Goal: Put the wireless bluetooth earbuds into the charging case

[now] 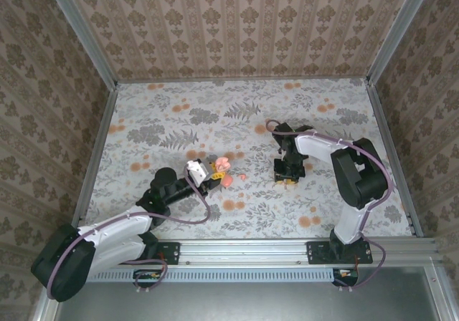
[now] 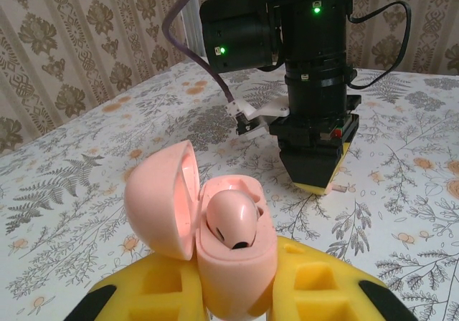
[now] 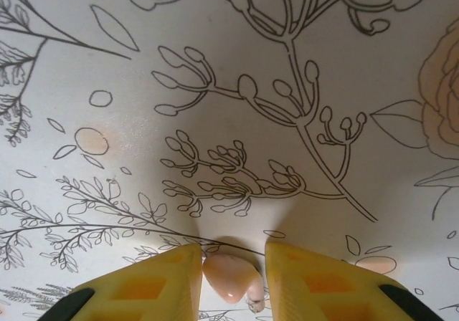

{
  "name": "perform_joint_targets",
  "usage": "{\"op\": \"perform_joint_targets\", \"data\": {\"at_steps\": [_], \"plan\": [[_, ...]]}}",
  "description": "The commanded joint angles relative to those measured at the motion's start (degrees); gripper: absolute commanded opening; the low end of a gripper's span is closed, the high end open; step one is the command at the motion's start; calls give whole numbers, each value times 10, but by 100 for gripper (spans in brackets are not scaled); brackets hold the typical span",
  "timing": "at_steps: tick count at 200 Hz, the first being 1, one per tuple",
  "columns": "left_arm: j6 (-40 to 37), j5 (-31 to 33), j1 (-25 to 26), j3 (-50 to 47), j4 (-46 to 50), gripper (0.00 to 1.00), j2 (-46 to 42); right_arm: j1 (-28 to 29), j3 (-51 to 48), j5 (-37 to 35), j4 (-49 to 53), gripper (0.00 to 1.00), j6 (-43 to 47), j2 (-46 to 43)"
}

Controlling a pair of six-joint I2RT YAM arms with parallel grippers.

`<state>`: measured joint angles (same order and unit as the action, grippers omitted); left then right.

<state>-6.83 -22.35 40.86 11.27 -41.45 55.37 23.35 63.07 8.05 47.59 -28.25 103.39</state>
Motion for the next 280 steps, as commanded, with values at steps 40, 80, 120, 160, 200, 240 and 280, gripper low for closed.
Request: {"op": "perform_joint_targets", "data": {"at_steps": [40, 80, 120, 160, 200, 240, 280], "plan": [[-14, 6, 4, 3, 14, 9, -12, 15, 12, -33, 36, 28, 6, 24], [-16, 9, 4, 3, 23, 9, -20, 24, 15, -43, 49, 30, 1, 21], [-15, 9, 4, 3, 25, 8, -21, 31, 14, -45, 55, 31, -3, 14], [-15, 9, 4, 3, 23, 9, -19, 33, 8, -51, 48, 27, -4, 18], [-15, 8, 4, 3, 26, 9, -21, 33, 12, -55, 27, 27, 1, 25], [-16, 10, 4, 4, 30, 9, -24, 33, 15, -67, 15, 30, 3, 15], [-17, 9, 4, 9, 35, 8, -22, 33, 13, -72, 12, 26, 7, 16]]}}
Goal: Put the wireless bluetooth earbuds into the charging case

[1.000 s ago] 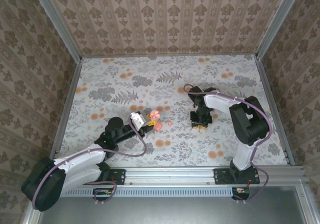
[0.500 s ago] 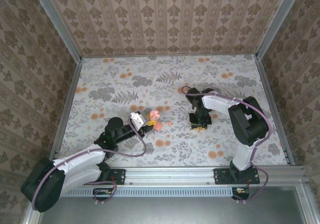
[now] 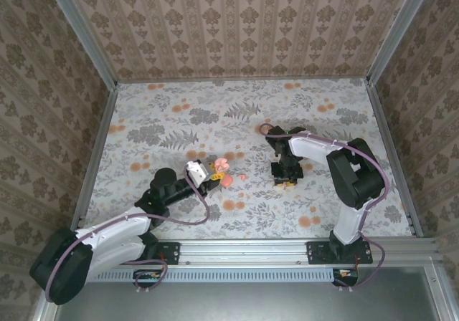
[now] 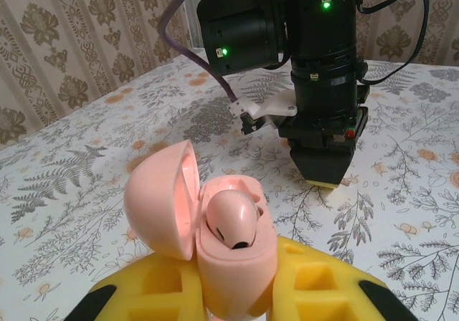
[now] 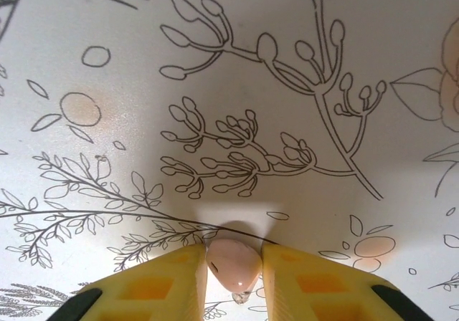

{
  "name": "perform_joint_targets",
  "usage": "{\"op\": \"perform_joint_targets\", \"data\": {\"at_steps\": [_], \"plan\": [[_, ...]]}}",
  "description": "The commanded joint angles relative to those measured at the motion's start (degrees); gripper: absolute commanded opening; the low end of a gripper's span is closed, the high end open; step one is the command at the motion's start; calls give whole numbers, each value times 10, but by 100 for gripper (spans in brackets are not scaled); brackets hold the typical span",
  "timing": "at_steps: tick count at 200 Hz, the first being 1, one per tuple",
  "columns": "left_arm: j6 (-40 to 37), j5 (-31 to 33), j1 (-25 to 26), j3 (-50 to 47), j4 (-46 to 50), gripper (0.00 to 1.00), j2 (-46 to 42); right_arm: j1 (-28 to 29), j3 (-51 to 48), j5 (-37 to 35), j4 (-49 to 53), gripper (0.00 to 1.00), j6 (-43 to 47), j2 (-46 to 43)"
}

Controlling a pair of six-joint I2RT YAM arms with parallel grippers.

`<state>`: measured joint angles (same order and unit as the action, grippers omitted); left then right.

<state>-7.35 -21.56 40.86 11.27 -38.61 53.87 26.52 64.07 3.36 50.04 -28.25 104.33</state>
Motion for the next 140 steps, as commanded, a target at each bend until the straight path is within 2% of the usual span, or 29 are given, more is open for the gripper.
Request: {"op": "perform_joint_targets", "data": {"at_steps": [1, 26, 72, 140], "plan": [[-12, 1, 4, 9, 6, 8, -7, 1, 3, -25, -12, 26, 7, 7], [-13, -1, 4, 12, 6, 9, -3, 1, 0, -29, -16, 22, 8, 7], [-14, 3, 4, 13, 0, 9, 15, 2, -8, -33, -35, 20, 10, -14], [4, 17, 4, 5, -97, 9, 128, 5, -91, -33, -158, 17, 7, -117]]}}
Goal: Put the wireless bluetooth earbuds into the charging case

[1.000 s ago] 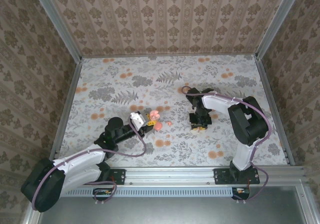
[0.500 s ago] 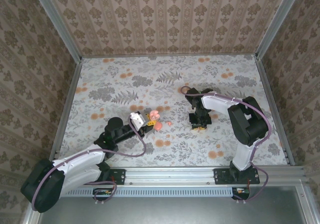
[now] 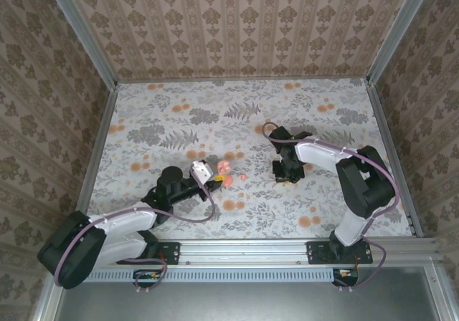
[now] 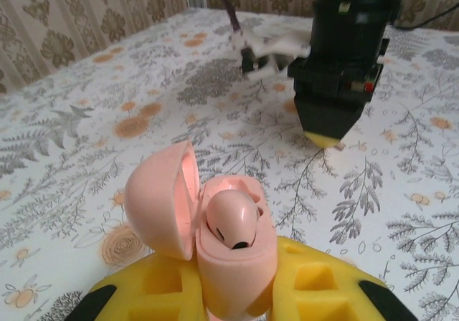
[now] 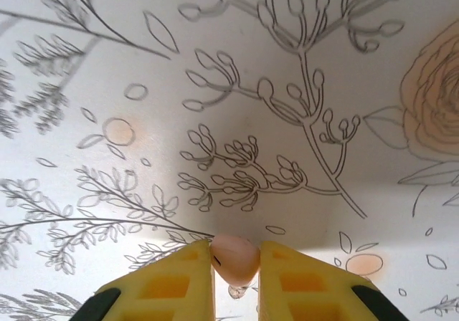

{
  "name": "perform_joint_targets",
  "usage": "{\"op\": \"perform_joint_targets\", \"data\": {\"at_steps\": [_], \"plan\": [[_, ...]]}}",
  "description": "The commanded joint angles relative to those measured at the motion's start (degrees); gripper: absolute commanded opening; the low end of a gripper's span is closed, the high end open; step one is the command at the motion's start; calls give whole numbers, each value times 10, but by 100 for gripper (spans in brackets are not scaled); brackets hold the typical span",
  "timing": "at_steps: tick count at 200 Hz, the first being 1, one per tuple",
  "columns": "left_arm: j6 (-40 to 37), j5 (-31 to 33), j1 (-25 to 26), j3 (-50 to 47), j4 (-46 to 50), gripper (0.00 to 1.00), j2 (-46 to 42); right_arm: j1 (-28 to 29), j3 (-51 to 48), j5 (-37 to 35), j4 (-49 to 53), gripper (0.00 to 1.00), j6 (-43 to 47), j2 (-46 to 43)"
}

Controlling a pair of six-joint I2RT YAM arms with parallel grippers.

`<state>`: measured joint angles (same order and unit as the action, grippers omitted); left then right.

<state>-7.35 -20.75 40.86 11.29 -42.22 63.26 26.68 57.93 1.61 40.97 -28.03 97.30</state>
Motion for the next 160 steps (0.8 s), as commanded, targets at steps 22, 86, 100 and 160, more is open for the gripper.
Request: {"op": "perform_joint_targets", "data": {"at_steps": [22, 86, 100, 160], "plan": [[11, 6, 5, 12, -88, 8, 76, 6, -63, -3, -133, 16, 7, -80], [36, -6, 11, 35, -182, 8, 198, 21, -163, 26, -348, 16, 7, -140], [35, -7, 13, 40, -200, 8, 216, 24, -185, 45, -407, 16, 5, -146], [55, -20, 18, 58, -279, 7, 289, 55, -215, 45, -525, 16, 28, -171]]}}
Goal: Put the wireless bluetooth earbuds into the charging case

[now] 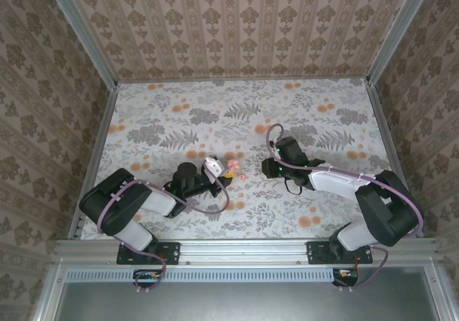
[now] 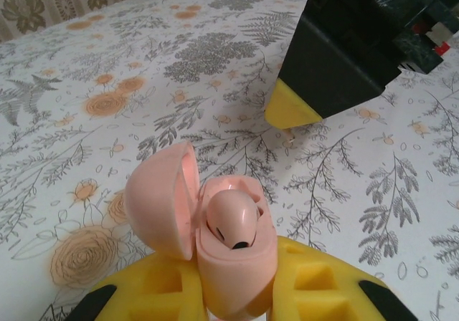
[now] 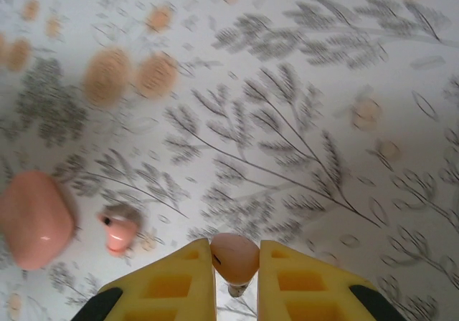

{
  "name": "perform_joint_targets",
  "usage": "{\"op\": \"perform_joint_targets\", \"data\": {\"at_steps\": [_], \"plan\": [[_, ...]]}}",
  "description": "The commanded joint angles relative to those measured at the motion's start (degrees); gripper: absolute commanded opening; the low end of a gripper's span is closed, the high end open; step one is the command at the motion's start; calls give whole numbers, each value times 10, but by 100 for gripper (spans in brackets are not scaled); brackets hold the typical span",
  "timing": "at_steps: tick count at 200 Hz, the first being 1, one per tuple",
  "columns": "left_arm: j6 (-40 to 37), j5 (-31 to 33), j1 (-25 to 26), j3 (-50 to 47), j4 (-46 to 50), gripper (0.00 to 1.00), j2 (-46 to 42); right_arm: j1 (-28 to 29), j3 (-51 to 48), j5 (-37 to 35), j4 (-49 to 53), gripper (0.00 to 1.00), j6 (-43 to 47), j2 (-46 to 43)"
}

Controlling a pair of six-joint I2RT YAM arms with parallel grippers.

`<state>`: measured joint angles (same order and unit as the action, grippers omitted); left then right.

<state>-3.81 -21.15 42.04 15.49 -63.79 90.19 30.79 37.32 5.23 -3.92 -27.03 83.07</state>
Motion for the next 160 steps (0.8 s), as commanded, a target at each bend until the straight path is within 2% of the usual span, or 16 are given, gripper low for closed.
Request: {"op": "perform_joint_targets", "data": {"at_steps": [1, 55, 160], "plan": [[21, -16, 7, 16, -65, 7, 20, 14, -10, 8, -78, 16, 18, -29], [31, -24, 7, 30, -86, 7, 46, 30, -33, 20, -141, 16, 37, -69], [41, -30, 9, 38, -87, 7, 43, 60, -41, 49, -229, 16, 38, -68]]}}
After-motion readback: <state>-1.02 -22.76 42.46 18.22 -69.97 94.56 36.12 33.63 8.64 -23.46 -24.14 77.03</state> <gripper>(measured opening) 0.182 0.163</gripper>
